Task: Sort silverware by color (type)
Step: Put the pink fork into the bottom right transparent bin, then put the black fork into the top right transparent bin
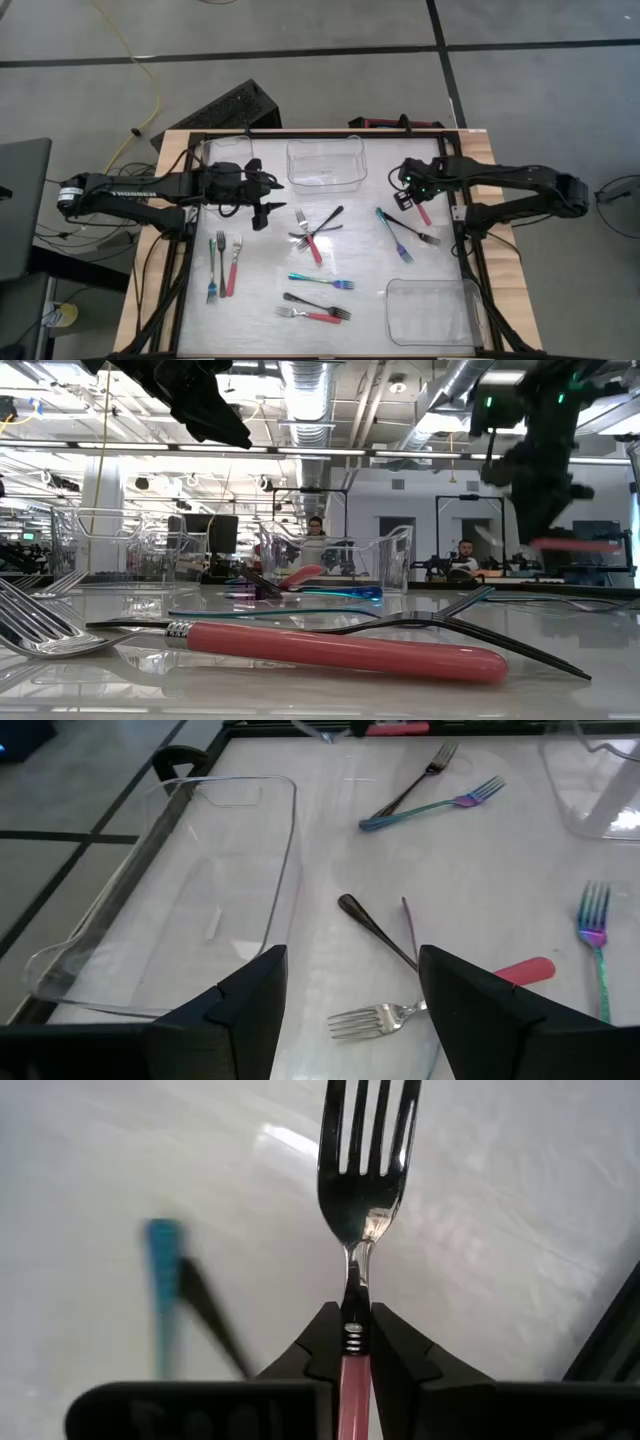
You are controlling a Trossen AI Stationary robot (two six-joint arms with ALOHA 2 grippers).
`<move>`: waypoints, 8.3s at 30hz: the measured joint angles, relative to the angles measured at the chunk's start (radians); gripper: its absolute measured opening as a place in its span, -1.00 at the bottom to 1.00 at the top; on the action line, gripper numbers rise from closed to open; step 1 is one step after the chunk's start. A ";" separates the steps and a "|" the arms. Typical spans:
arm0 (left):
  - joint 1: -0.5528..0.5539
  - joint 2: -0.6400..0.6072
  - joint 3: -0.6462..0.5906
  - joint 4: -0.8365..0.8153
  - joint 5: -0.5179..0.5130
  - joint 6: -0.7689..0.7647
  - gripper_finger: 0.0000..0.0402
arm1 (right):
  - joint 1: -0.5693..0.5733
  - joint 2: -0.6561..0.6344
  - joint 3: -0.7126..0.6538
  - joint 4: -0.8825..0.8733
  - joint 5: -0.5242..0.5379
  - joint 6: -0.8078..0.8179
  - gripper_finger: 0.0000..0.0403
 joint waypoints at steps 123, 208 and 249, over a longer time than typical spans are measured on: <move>0.017 0.000 0.000 0.131 0.048 0.053 0.06 | 0.411 0.119 -0.300 0.259 -0.059 -0.029 -0.76; 0.150 0.401 0.156 0.262 0.573 -0.635 -0.97 | 0.489 0.560 0.636 0.178 0.275 -0.588 -0.88; 0.150 0.400 0.155 0.264 0.548 -0.565 -0.71 | 0.489 0.559 0.635 0.178 0.273 -0.612 -0.88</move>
